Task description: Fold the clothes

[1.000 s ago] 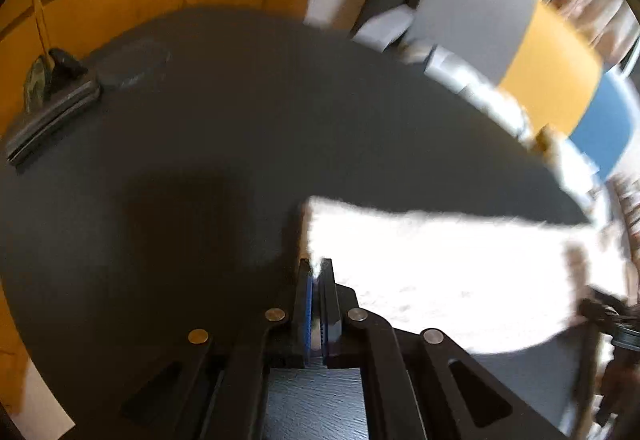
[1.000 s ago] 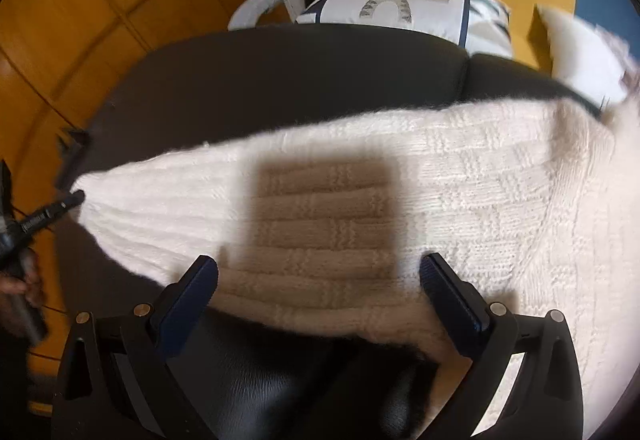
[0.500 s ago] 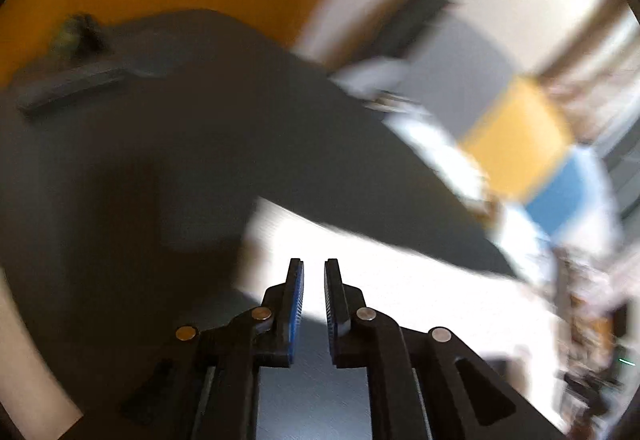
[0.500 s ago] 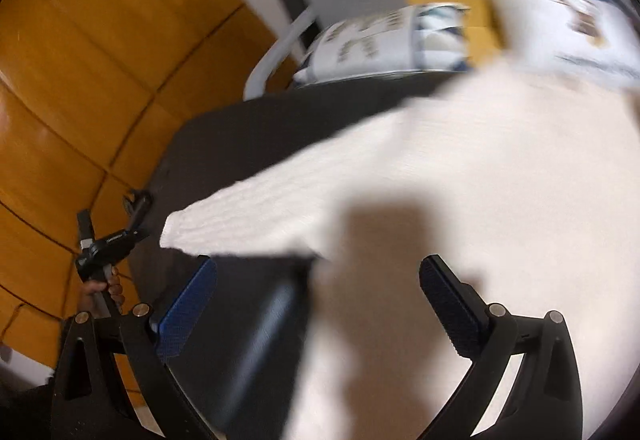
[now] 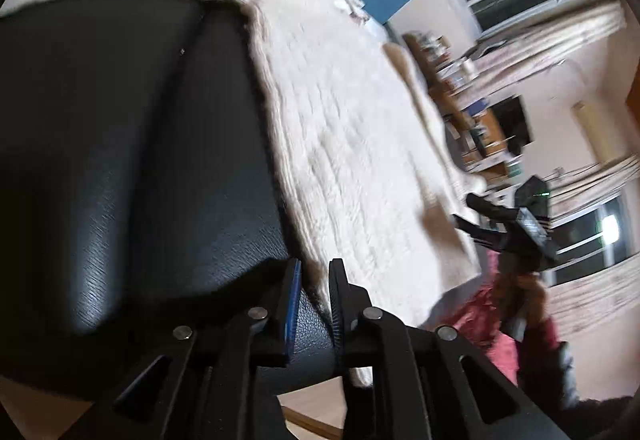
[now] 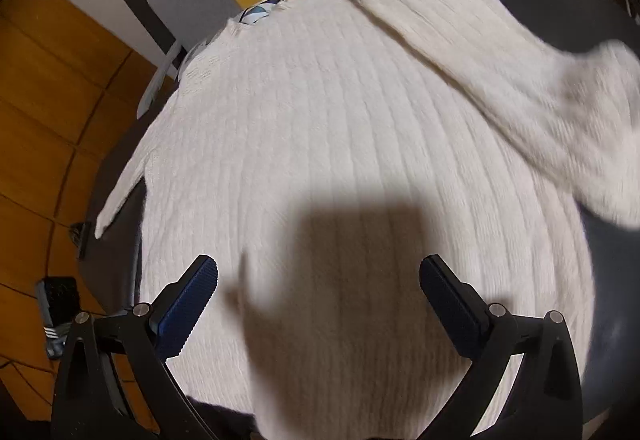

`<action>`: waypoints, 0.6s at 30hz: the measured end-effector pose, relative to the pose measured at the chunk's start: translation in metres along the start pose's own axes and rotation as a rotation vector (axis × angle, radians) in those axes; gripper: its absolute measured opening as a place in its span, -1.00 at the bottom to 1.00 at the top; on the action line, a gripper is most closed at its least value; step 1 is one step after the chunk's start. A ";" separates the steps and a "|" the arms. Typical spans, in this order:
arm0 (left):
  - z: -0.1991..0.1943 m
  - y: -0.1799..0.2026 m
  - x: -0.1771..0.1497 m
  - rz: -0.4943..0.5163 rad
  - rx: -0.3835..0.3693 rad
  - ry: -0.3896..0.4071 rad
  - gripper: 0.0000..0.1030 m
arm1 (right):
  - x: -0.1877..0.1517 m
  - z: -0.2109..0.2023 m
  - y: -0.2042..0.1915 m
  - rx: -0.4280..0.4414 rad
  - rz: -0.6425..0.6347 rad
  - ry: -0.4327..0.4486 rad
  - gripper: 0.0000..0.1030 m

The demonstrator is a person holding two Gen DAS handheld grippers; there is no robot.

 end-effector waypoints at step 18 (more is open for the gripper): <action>0.006 0.092 -0.053 0.219 0.337 0.031 -0.89 | -0.061 0.022 -0.033 -0.323 -0.339 0.025 0.99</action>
Point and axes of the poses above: each gripper's, at about its wrist camera, not at the fingertips, and z roughly the way its jaws point, y to its right, x to its top, the point moved 4 cm from there along z, roughly the way its jaws point, and after that the axes turned 9 degrees about z, right-handed, at the moved point
